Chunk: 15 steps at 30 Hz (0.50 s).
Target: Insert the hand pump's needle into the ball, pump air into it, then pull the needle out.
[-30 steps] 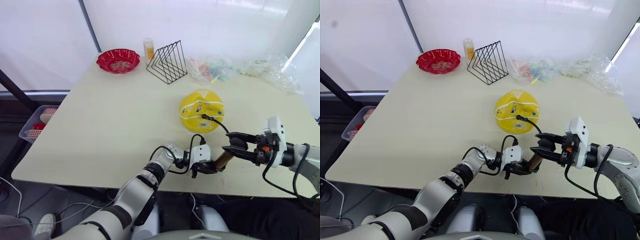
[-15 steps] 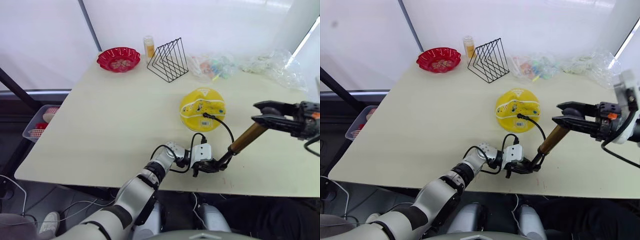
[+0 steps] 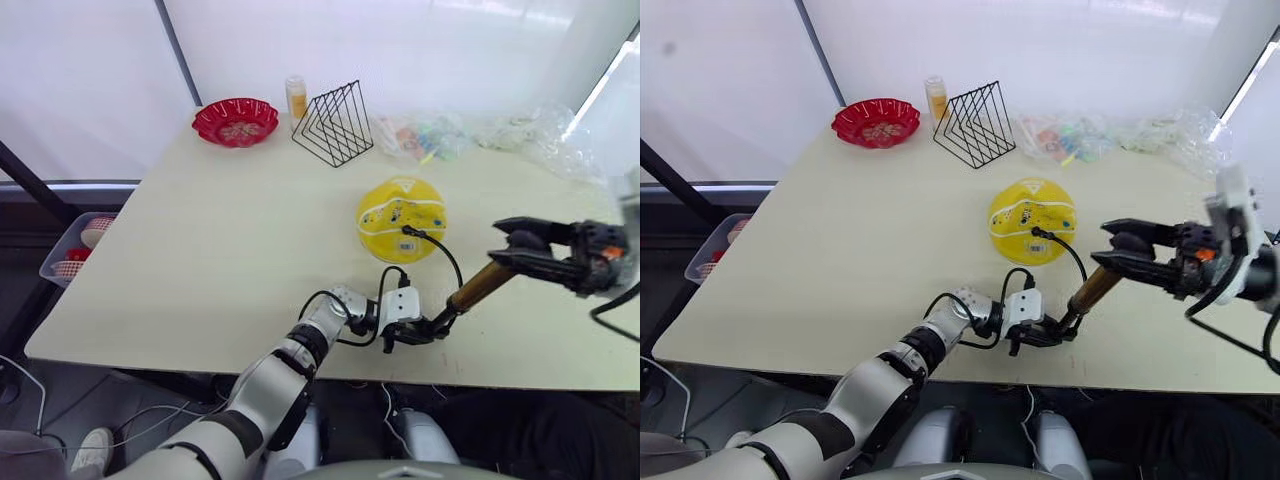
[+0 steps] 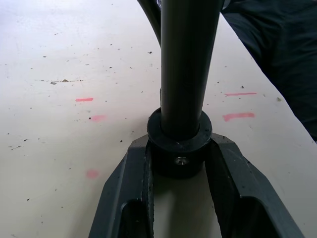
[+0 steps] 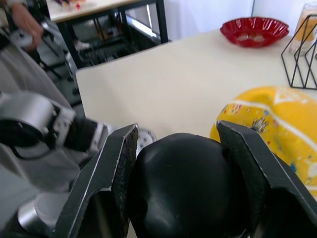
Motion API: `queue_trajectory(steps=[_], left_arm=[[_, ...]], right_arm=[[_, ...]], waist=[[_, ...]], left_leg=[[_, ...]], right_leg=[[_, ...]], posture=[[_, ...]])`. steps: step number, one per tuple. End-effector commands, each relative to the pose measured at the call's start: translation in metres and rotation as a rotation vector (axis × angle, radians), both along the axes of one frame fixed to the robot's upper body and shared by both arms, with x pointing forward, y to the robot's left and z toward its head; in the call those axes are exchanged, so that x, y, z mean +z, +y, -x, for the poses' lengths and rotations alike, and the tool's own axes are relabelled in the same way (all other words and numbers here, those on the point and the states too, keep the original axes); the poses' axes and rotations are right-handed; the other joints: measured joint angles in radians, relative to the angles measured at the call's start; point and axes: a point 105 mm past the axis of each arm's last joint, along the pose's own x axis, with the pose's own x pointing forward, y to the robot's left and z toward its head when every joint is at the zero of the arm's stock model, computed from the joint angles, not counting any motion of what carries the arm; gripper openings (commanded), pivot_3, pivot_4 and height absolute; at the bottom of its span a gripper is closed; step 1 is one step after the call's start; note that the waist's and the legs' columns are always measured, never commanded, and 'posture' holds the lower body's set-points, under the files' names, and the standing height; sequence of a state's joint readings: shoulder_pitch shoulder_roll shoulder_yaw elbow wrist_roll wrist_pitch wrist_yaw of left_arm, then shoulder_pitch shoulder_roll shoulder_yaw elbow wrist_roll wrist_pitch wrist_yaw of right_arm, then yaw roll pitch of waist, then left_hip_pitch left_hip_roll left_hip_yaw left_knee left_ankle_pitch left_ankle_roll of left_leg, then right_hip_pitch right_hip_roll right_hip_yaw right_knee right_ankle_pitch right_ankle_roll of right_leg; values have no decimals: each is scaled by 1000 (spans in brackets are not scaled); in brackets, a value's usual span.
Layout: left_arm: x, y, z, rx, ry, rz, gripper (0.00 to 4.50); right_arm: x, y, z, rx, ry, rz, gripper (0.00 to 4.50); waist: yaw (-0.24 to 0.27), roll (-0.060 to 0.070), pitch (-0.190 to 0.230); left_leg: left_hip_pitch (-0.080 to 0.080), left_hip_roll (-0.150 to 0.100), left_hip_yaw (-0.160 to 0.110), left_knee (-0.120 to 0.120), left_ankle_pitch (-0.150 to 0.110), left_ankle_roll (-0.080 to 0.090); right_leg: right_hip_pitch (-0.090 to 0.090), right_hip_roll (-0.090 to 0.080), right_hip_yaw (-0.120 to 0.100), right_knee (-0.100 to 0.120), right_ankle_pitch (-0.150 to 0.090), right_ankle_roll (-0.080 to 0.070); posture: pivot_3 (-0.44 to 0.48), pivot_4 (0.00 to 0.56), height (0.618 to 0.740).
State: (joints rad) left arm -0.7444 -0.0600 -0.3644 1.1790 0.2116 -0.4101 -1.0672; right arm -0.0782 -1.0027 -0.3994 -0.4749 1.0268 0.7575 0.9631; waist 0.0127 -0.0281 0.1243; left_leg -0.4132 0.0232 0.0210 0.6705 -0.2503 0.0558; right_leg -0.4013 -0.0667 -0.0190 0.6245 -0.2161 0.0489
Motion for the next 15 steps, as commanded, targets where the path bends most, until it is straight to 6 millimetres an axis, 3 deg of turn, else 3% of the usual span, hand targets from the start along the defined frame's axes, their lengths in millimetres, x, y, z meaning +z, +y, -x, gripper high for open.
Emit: queue_trajectory(steps=[1,5,8,11,15], left_arm=[[-34,25,13,3,94,-142,997],[-34,26,13,4,94,-143,997],[-34,26,13,5,95,-142,997],[-34,26,13,4,97,-142,997],[-35,27,14,2,99,-144,997]], right_arm=[[-47,5,-1,8,116,66,2051],[-91,10,-6,8,150,118,2051],[-107,12,-7,4,151,123,2051],[-100,12,-11,-1,118,95,2051],[-68,9,-14,-3,53,29,2051]], waist=[[0,-2,-2],[1,-5,-4],[0,-5,-4],[0,-4,-4],[1,-3,-3]], left_leg=[[0,0,0,0,0,0],[1,1,-1,0,0,0],[0,0,-1,0,0,0],[1,0,-1,0,0,0],[0,1,-1,0,0,0]], right_leg=[[0,0,0,0,0,0],[1,1,-1,0,0,-1],[1,1,-1,0,0,-1],[1,1,-1,0,0,-1],[1,1,-1,0,0,-1]], posture=[[0,150,737],[0,150,737],[0,150,737],[0,150,737],[0,150,737]])
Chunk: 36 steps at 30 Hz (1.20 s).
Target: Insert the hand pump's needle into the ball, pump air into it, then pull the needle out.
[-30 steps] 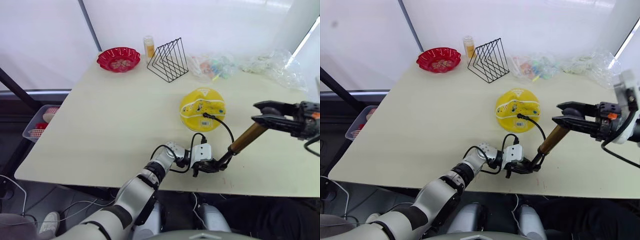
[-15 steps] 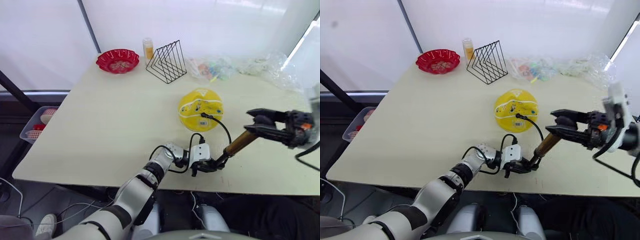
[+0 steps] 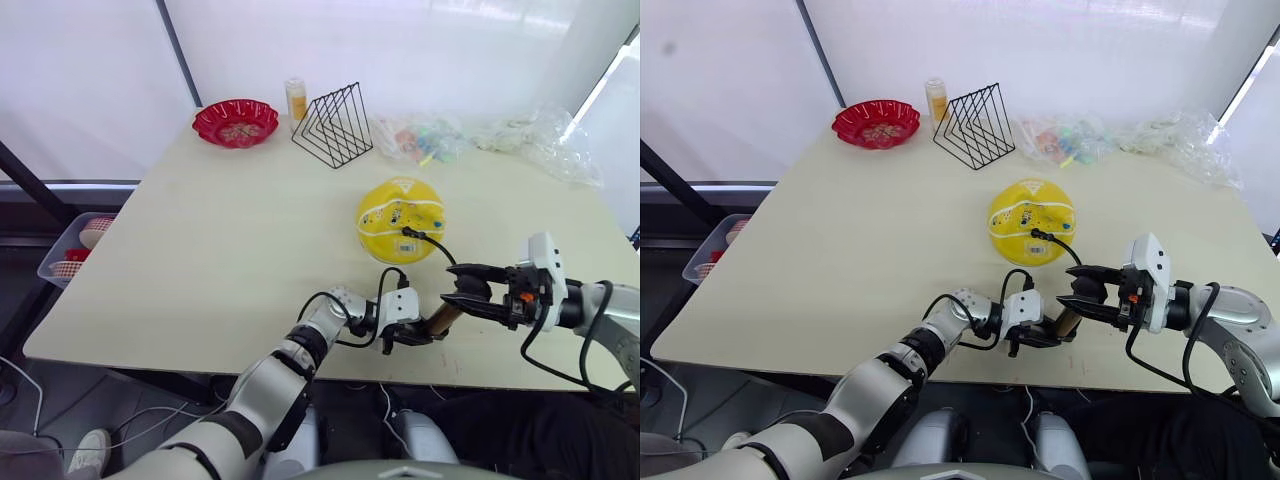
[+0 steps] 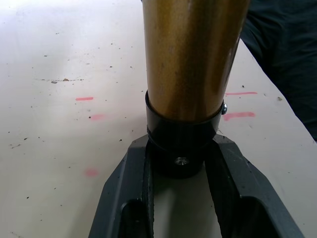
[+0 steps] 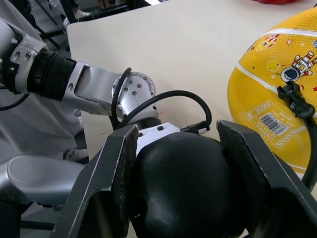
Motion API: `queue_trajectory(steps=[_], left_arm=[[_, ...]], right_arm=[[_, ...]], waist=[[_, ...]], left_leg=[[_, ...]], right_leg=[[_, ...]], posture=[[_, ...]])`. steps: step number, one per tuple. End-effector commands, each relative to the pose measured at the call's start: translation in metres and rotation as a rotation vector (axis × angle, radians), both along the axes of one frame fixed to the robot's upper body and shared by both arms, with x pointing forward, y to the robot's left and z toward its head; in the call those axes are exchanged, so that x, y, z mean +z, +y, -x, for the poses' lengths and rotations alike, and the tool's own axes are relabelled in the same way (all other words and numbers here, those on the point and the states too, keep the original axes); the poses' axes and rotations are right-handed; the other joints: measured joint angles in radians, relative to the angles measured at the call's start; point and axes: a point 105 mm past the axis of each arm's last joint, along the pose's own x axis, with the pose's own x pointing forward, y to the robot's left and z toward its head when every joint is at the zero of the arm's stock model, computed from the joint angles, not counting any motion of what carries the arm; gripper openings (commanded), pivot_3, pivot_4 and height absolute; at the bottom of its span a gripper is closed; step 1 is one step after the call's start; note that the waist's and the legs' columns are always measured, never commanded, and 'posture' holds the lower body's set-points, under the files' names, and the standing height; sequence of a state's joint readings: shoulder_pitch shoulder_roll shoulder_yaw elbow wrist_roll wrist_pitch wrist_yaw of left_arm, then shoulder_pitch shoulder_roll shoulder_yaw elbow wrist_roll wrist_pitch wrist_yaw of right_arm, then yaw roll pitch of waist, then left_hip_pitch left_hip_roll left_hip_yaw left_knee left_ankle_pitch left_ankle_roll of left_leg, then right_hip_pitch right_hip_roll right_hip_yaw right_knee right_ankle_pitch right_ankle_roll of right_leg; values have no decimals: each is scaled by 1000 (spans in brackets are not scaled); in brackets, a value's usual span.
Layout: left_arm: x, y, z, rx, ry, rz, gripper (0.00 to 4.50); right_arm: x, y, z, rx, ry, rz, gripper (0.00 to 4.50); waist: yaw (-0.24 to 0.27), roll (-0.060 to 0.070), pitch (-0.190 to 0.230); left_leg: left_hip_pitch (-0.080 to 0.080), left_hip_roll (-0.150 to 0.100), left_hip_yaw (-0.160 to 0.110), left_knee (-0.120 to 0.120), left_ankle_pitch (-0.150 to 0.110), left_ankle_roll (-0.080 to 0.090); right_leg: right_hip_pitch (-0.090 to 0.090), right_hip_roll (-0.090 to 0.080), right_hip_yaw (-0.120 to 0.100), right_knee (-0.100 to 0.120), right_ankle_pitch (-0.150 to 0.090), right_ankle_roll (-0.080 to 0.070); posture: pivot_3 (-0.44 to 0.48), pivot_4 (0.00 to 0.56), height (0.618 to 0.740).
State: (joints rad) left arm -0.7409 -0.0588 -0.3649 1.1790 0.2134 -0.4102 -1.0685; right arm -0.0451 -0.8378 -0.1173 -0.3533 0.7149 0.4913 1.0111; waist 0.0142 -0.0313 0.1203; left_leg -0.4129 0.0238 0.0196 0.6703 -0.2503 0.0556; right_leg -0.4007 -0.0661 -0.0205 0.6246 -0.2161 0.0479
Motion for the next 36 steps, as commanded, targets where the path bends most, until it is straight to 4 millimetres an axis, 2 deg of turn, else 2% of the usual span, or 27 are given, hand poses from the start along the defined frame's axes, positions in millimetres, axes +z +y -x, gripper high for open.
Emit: queue_trajectory(steps=[1,5,12,18,21,24,30,32,34,36], left_arm=[[-34,26,13,2,96,-141,997],[-34,26,14,1,98,-143,997],[-35,26,16,-8,100,-144,997],[-35,25,16,-13,98,-145,997],[-35,25,16,-14,97,-146,997],[-35,25,17,-16,97,-146,997],[-35,24,17,-16,97,-145,997],[-35,24,17,-16,97,-145,996],[-35,24,17,-14,96,-145,996],[-35,25,17,-13,95,-146,996]], right_arm=[[12,-8,1,-18,20,-21,2051],[62,-18,3,-25,-55,-87,2051],[130,-34,16,-42,-138,-121,2051],[166,-37,24,-46,-187,-154,2051],[171,-37,25,-48,-187,-157,2051],[152,-31,23,-33,-126,-120,2051],[93,-17,17,-13,-3,-70,2051],[72,-12,16,-5,28,-58,2051],[42,-11,15,-7,61,-8,2051],[28,-10,14,-4,67,6,2051]], waist=[[0,1,1],[2,7,5],[2,13,12],[2,14,15],[2,13,15],[2,13,15],[0,11,13],[0,7,11],[-1,3,7],[-1,-1,4]], left_leg=[[0,0,0,0,0,0],[-3,-1,1,0,0,0],[-4,-2,2,-1,0,0],[-5,-2,2,0,0,0],[-5,-2,3,-1,0,0],[-6,-2,3,-1,0,0],[-4,-2,3,0,0,0],[-3,-1,3,0,0,0],[-2,0,2,0,0,0],[-1,0,2,-1,0,0]], right_leg=[[0,0,0,0,0,0],[-2,-3,1,0,0,0],[-4,-3,1,0,0,0],[-4,-3,1,0,0,0],[-5,-3,1,0,0,0],[-5,-3,2,0,0,0],[-4,-2,3,0,0,1],[-3,-1,3,0,0,1],[-3,1,3,0,0,1],[-3,2,2,0,0,1]], posture=[[0,150,737],[0,150,737],[0,150,737],[0,150,737],[0,150,737],[0,150,737],[0,150,737],[0,150,737],[0,150,737],[0,150,737]])
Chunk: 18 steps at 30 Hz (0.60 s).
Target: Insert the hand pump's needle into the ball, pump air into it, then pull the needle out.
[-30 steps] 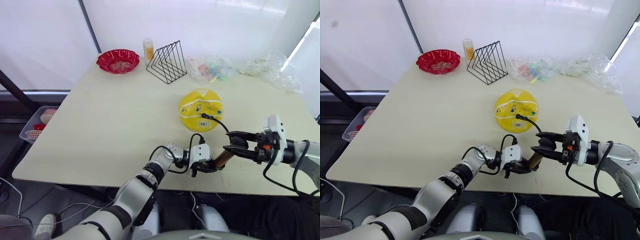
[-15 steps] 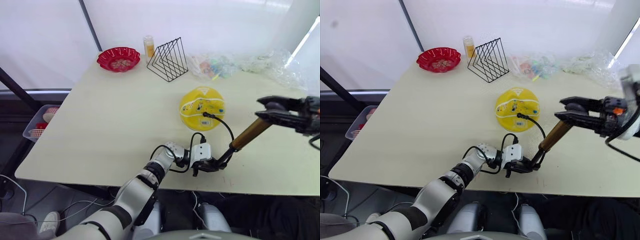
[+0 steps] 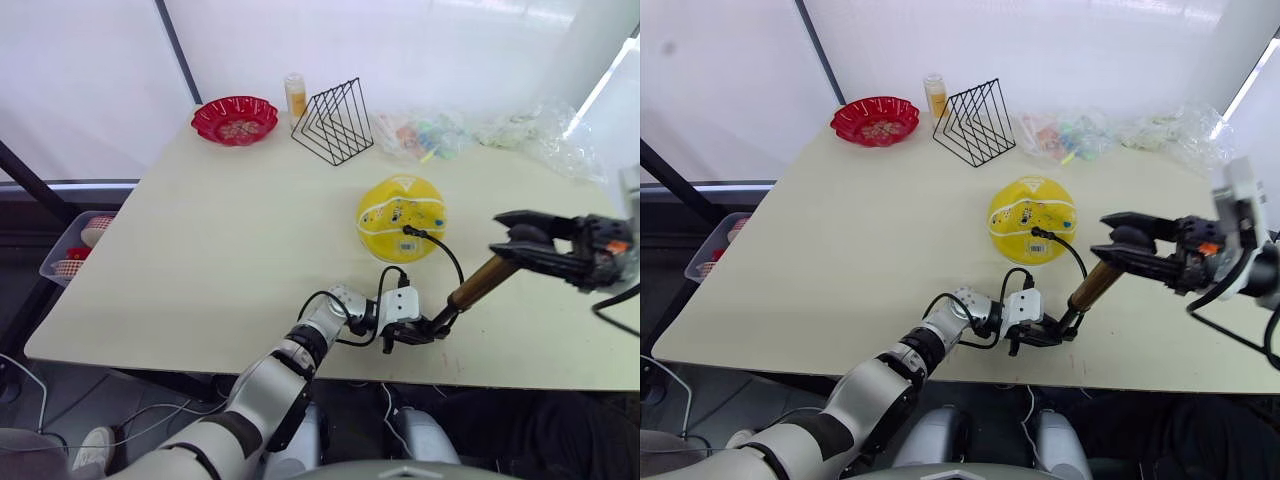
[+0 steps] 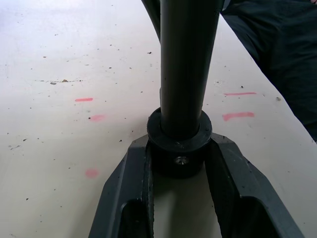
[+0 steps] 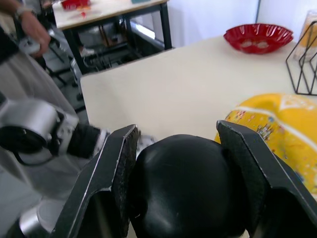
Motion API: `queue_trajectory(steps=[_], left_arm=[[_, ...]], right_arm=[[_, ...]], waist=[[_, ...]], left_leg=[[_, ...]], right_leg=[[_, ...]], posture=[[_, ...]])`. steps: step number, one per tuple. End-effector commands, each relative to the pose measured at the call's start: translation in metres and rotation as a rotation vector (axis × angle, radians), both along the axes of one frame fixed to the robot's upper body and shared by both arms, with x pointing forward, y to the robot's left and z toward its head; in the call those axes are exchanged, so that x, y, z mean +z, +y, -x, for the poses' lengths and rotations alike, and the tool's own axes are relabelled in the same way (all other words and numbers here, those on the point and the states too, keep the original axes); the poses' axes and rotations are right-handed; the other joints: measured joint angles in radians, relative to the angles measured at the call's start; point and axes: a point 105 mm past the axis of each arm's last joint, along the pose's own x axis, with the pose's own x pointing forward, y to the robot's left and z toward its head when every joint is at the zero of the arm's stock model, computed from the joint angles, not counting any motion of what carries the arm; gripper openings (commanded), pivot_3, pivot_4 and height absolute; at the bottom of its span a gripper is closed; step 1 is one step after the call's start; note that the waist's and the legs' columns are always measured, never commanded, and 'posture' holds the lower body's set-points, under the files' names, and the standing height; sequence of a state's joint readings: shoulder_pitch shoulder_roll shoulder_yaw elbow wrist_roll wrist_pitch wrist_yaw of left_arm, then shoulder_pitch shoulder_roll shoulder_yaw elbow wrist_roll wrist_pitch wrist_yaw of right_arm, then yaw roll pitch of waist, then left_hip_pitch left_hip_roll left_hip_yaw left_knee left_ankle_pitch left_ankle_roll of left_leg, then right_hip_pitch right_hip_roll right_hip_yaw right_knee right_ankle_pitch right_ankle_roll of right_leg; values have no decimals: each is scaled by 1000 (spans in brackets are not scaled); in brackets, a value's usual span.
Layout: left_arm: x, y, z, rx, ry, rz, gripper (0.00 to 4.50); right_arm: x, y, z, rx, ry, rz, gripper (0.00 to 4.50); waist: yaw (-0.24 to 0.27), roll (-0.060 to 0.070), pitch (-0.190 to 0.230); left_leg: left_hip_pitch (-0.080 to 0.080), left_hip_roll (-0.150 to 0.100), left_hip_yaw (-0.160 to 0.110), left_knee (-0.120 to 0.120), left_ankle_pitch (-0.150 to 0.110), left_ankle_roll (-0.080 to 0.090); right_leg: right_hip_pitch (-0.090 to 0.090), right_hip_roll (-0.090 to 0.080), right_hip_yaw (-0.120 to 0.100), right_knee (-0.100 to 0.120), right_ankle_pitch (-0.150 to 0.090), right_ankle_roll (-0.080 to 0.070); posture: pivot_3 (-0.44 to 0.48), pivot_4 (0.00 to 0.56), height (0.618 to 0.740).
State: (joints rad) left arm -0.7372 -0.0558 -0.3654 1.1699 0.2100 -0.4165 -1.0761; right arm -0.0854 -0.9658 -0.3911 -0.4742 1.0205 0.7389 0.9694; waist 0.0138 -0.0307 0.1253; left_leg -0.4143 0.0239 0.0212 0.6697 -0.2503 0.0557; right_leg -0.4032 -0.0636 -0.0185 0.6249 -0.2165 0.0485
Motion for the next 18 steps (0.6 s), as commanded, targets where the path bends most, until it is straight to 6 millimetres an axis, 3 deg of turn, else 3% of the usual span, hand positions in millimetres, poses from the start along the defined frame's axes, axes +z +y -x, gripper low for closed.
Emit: queue_trajectory(steps=[1,6,10,12,18], left_arm=[[-36,24,16,-4,99,-153,996],[-37,26,16,1,101,-154,996],[-37,26,16,3,102,-154,996],[-37,27,16,2,102,-154,996],[-37,27,16,-3,102,-159,996]], right_arm=[[-44,3,-2,0,96,67,2051],[-81,20,-4,-16,122,7,2051],[-94,22,-7,-68,92,-30,2051],[-87,22,-11,-84,39,-70,2051],[-28,19,-19,-96,-142,-246,2051]], waist=[[0,-2,-1],[0,-3,-2],[0,-3,-3],[-1,-1,-3],[-1,4,1]], left_leg=[[0,0,0,0,0,0],[0,0,0,0,0,0],[0,0,0,0,0,0],[0,0,0,0,0,0],[0,0,1,0,0,0]], right_leg=[[0,0,0,0,0,0],[0,-2,0,0,0,0],[0,-1,0,0,0,0],[0,-1,0,0,0,0],[0,-1,1,1,0,0]], posture=[[0,150,737],[0,150,737],[0,150,737],[0,150,737],[0,150,737]])
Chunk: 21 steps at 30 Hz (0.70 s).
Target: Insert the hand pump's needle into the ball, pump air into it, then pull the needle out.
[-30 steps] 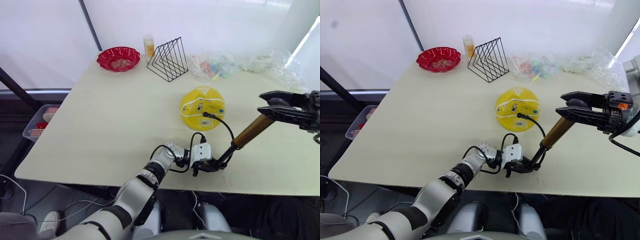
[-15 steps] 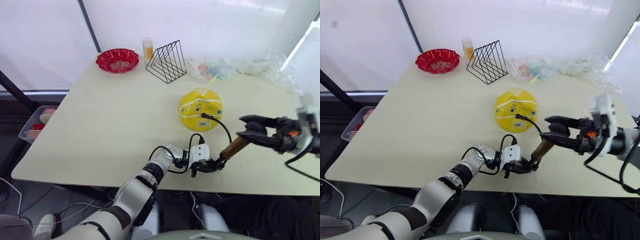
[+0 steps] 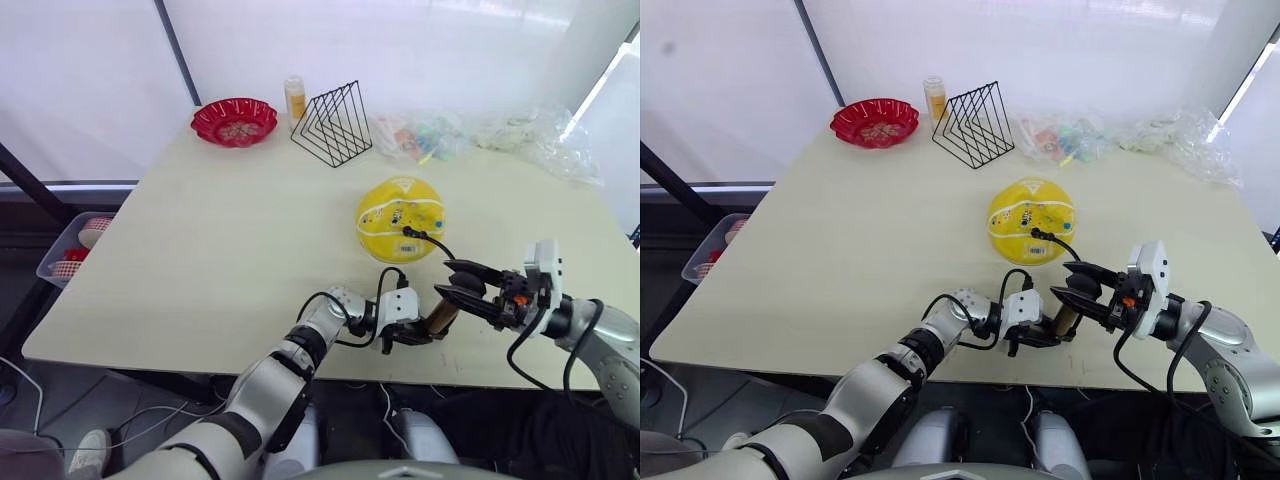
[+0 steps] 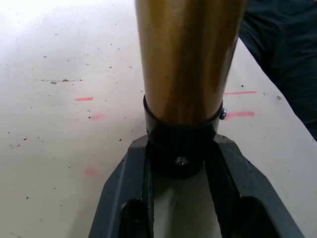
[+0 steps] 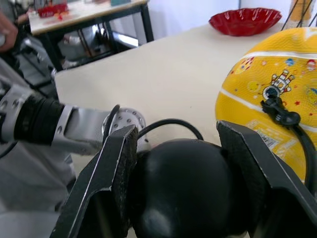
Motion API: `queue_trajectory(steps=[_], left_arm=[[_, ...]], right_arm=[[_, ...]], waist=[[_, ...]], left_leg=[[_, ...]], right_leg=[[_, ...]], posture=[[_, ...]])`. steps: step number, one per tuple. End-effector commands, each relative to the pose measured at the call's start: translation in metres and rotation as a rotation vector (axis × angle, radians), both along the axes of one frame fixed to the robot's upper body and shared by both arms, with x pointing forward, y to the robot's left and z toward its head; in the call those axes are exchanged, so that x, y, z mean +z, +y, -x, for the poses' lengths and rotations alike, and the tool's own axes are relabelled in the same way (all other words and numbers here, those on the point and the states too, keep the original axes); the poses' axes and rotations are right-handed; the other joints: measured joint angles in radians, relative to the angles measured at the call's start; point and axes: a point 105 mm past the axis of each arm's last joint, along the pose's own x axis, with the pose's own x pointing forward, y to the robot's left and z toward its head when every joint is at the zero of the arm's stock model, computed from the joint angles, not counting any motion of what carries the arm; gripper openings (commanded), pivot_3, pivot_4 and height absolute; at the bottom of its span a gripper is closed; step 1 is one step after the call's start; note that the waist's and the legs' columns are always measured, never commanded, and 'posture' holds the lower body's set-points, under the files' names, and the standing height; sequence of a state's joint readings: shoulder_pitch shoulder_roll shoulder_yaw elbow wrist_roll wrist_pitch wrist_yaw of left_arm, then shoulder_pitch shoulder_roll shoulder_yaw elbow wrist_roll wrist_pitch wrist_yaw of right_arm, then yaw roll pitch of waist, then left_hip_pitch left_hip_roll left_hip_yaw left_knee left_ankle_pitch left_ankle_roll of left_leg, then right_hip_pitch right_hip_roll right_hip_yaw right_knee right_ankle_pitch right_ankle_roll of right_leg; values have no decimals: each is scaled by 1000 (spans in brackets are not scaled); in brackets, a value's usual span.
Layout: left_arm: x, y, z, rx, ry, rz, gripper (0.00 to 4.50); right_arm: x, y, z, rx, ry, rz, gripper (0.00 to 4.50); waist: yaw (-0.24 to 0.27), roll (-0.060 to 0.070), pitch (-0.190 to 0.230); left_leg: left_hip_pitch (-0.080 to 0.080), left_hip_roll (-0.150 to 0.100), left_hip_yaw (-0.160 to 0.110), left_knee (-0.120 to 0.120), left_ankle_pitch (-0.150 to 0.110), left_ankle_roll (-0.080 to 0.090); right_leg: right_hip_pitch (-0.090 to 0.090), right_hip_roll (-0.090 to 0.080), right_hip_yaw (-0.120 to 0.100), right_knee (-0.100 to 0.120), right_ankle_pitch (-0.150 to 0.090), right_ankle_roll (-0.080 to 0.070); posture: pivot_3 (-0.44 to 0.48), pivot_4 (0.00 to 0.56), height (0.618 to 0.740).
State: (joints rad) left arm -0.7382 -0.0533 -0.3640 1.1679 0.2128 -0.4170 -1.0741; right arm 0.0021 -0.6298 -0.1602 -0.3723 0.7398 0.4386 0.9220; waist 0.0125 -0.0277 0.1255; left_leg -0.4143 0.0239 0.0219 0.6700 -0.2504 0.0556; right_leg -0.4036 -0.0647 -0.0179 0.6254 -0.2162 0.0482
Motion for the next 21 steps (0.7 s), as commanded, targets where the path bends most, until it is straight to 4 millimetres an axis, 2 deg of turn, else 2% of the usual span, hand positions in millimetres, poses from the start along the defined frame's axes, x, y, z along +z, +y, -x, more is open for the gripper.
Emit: queue_trajectory(steps=[1,3,8,14,18,19,21], left_arm=[[-38,27,17,-6,107,-157,996],[-38,27,17,-7,108,-157,996],[-37,27,16,-5,108,-157,996],[-37,28,16,-7,108,-159,996],[-37,28,16,-12,108,-160,996],[-37,27,16,-12,108,-160,996],[-36,27,16,-13,107,-160,996]], right_arm=[[50,-6,-1,-5,-153,-105,2051],[72,-9,0,-6,-203,-139,2051],[112,-23,7,-20,-274,-148,2051],[149,-36,18,-28,-325,-125,2051],[156,-32,23,-5,-312,-123,2051],[152,-30,22,-1,-293,-120,2051],[129,-26,19,3,-225,-75,2051]], waist=[[0,3,2],[0,4,4],[1,8,8],[1,9,9],[1,9,10],[1,9,10],[2,8,11]], left_leg=[[0,0,0,0,0,0],[-1,0,0,0,0,0],[-2,-1,1,0,0,0],[-2,-1,2,0,0,0],[-2,-1,2,0,0,0],[-2,-1,2,0,0,0],[-2,-1,2,0,0,0]], right_leg=[[0,0,0,0,0,0],[-1,2,0,0,0,0],[-2,2,1,0,0,0],[-2,1,2,0,0,0],[-2,1,2,0,0,0],[-2,1,2,0,0,0],[-2,1,2,0,0,0]], posture=[[0,150,737],[0,150,737],[0,150,737],[0,150,737],[0,150,737],[0,150,737],[0,150,737]])
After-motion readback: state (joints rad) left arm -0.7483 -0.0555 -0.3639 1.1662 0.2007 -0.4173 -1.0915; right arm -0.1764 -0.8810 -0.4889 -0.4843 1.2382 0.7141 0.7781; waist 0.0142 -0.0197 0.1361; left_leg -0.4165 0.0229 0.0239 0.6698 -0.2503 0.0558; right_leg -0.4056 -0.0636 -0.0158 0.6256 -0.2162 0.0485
